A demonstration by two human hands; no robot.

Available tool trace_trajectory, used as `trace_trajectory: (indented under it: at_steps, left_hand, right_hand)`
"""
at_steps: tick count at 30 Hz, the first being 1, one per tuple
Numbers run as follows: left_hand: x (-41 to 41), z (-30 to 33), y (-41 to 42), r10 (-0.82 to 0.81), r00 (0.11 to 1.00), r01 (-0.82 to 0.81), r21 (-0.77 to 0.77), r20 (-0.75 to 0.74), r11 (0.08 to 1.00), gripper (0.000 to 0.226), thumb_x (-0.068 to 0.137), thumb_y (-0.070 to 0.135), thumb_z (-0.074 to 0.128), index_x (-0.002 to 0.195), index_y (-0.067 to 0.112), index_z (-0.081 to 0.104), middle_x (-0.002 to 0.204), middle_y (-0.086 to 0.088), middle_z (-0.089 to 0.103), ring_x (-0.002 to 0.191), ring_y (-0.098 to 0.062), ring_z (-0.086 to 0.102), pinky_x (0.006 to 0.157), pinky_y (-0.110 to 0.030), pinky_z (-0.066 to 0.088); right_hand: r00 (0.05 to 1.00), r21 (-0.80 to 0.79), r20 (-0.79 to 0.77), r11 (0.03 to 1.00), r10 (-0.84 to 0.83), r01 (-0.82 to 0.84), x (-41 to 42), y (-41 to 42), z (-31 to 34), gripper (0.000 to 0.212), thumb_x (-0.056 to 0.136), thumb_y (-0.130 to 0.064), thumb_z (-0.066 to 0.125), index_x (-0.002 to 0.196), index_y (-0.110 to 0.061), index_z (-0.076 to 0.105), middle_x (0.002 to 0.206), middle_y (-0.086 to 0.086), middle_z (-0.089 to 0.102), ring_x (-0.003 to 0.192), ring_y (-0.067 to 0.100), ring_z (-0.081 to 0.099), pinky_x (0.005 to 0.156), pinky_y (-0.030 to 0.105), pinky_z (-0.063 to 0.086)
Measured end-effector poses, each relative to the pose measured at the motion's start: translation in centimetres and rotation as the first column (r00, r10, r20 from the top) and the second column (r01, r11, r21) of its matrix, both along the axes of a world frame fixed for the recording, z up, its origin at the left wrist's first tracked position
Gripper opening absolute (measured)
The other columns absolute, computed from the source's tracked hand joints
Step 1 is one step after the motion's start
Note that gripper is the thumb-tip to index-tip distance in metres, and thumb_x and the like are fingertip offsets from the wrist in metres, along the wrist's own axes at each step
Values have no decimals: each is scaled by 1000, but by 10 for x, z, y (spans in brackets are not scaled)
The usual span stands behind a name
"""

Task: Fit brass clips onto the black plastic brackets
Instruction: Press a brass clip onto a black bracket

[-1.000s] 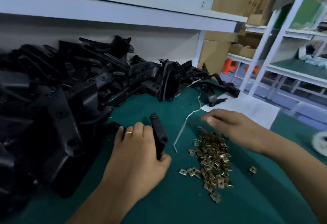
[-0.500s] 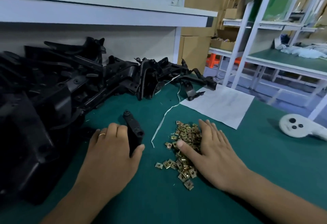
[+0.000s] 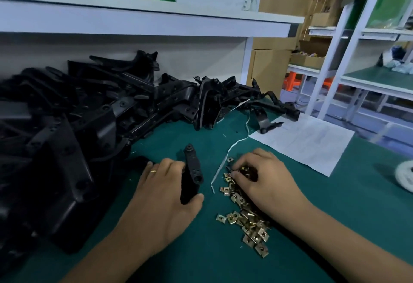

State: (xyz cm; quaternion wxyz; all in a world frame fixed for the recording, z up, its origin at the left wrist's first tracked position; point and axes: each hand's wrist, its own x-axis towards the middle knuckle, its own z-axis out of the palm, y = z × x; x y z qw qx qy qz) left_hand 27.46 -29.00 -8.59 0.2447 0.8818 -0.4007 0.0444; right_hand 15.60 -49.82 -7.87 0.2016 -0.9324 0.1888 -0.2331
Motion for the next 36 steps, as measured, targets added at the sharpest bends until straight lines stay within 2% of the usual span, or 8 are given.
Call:
trace_trajectory:
  at_steps: [3, 7, 12, 18, 22, 27, 32, 36]
  left_hand:
    - [0, 5, 3, -42, 991, 33, -79, -126, 996, 57, 73, 88, 33, 112, 48, 45, 113, 30, 42, 109, 6, 29, 117, -33, 29]
    - [2, 8, 7, -71, 979, 49, -119, -191, 992, 52, 73, 91, 34, 104, 51, 46, 118, 30, 47, 117, 1, 34, 101, -28, 31]
    - [-4, 6, 5, -45, 998, 43, -42, -49, 998, 58, 83, 83, 41, 125, 44, 48, 123, 24, 47, 122, -4, 36, 112, -32, 34]
    - [-10, 8, 3, -108, 988, 108, 5, 115, 994, 81, 83, 86, 33, 137, 27, 51, 130, 18, 48, 130, -4, 36, 127, -30, 8]
    - [-12, 9, 2, -181, 965, 189, -23, 191, 982, 67, 87, 78, 46, 129, 27, 55, 131, 14, 52, 135, -8, 44, 129, -41, 14]
    - [-12, 8, 0, -225, 938, 235, -8, 263, 972, 68, 87, 74, 50, 131, 22, 54, 132, 11, 55, 142, -11, 44, 128, -47, 18]
    - [-12, 9, -1, -232, 926, 246, -11, 297, 969, 67, 85, 70, 54, 132, 21, 55, 131, 11, 56, 141, -11, 44, 128, -47, 18]
    - [-11, 7, -1, -242, 919, 254, 1, 311, 967, 68, 85, 71, 55, 132, 22, 54, 129, 12, 56, 137, -12, 48, 127, -48, 21]
  right_hand:
    - [999, 20, -11, 999, 41, -41, -3, -5, 5, 13, 89, -38, 77, 95, -35, 67, 94, -18, 61, 94, 0, 54, 81, 21, 44]
    - [995, 92, -12, 991, 95, -93, -5, -7, 9, 18, 86, -34, 82, 96, -38, 67, 89, -17, 65, 90, -1, 57, 73, 11, 41]
    - [989, 137, 5, 980, 148, -147, -8, -10, 8, 22, 86, -26, 84, 95, -38, 68, 91, -22, 66, 93, 1, 59, 74, 9, 40]
    - [974, 194, 35, 954, 225, -228, -13, -13, 13, 20, 95, -29, 74, 106, -43, 65, 97, -21, 68, 94, 3, 61, 75, 12, 43]
    - [967, 245, 116, 937, 227, -249, -14, -11, 14, 19, 96, -24, 73, 104, -40, 66, 94, -17, 69, 89, 7, 67, 78, 14, 48]
    - [962, 320, 163, 911, 219, -262, -17, -10, 18, 17, 101, -17, 65, 96, -34, 64, 85, -4, 72, 80, 12, 70, 74, 17, 50]
    - [926, 579, 280, 725, 252, -373, -17, -4, 24, 4, 101, -4, 60, 103, -7, 62, 90, 20, 66, 70, 15, 69, 67, 22, 54]
    - [913, 739, 311, 537, 264, -407, -17, -4, 26, 12, 95, -4, 65, 106, 0, 64, 85, 11, 64, 72, 21, 66, 70, 25, 55]
